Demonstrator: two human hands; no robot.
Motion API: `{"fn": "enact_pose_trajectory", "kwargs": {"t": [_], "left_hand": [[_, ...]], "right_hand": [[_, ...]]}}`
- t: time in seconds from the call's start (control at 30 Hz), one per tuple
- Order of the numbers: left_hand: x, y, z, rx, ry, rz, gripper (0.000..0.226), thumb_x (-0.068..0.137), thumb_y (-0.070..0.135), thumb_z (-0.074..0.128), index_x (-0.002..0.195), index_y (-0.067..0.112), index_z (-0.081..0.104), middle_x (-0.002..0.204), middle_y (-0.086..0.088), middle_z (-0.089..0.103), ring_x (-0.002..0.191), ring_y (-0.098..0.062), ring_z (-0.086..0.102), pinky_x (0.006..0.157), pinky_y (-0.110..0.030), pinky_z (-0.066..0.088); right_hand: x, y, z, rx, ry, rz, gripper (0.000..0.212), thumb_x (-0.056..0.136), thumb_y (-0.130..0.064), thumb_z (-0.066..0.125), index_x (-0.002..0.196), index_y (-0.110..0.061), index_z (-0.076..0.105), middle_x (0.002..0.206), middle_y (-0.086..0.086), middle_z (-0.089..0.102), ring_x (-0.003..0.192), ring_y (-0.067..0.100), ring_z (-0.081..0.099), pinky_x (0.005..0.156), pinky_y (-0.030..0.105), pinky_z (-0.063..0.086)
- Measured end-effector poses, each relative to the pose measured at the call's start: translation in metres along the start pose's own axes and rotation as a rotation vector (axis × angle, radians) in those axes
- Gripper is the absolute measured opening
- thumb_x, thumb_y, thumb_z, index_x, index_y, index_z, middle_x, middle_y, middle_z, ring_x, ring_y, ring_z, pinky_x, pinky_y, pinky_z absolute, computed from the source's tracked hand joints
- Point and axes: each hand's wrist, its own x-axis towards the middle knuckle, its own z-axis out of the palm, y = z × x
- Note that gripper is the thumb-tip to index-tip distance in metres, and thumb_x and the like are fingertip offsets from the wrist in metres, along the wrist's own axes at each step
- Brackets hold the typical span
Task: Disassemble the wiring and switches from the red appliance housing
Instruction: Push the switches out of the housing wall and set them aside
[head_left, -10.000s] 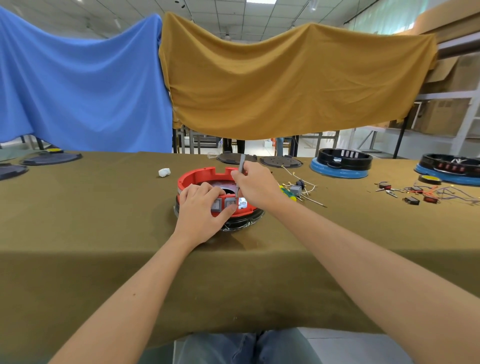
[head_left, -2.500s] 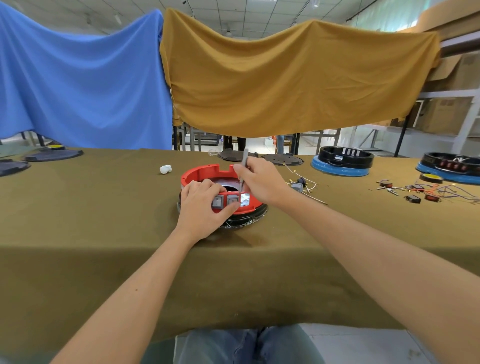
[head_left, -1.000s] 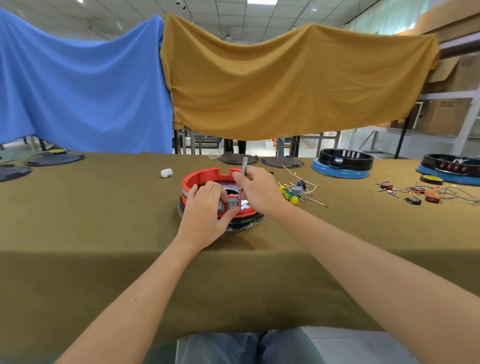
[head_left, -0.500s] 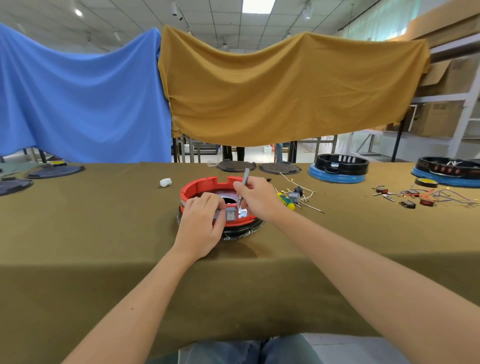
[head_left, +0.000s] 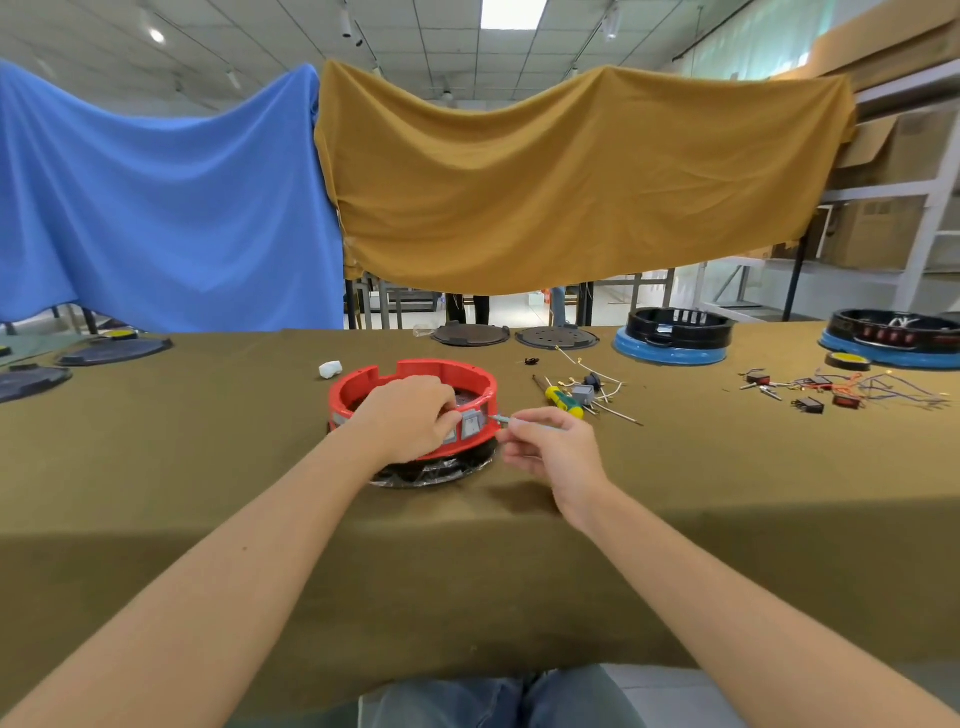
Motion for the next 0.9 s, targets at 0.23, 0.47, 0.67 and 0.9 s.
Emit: {"fn": "enact_pose_trajectory", "kwargs": {"t": [0.23,0.47,0.67,0.9], "left_hand": [[0.012,-0.006,-0.002,-0.221,-0.094,-0.203,0.043,0.095,0.046,0.055,0.102,0.008,0.072,0.096,-0.003,0.07,0.09,-0.02,0.063,0.085,-0.042,0.054],[0.011,-0.001,-0.001,-0.359,-0.175,-0.226,0.034,0.101,0.041,0.048,0.107,0.013,0.067,0.107,-0.007,0.069,0.1,-0.025,0.063,0.086,-0.043,0.051],[0.012,0.001,0.002,-0.423,-0.187,-0.257,0.035,0.101,0.042,0.047,0.105,0.011,0.064,0.106,-0.01,0.066,0.085,-0.018,0.056,0.071,-0.032,0.042],[0.009,0.005,0.001,-0.454,-0.183,-0.263,0.038,0.102,0.039,0.046,0.093,0.006,0.061,0.093,-0.013,0.059,0.079,-0.019,0.049,0.07,-0.033,0.037]], "right_hand": [[0.002,0.004,0.0,-0.167,-0.105,0.029,0.016,0.096,-0.002,0.053,0.108,-0.002,0.064,0.073,0.006,0.073,0.056,0.011,0.059,0.057,0.023,0.055],[-0.009,0.01,0.019,-0.517,-0.082,-0.081,0.014,0.097,-0.014,0.052,0.104,-0.017,0.063,0.08,-0.003,0.062,0.066,0.011,0.051,0.059,0.025,0.038],[-0.017,0.012,0.028,-0.643,0.003,-0.143,0.012,0.097,-0.016,0.049,0.102,-0.022,0.058,0.082,-0.007,0.059,0.068,0.004,0.052,0.047,0.013,0.035],[-0.03,0.02,0.045,-0.672,0.033,-0.145,0.012,0.104,-0.019,0.042,0.106,-0.017,0.053,0.091,-0.002,0.06,0.079,0.012,0.054,0.06,0.025,0.039]]}}
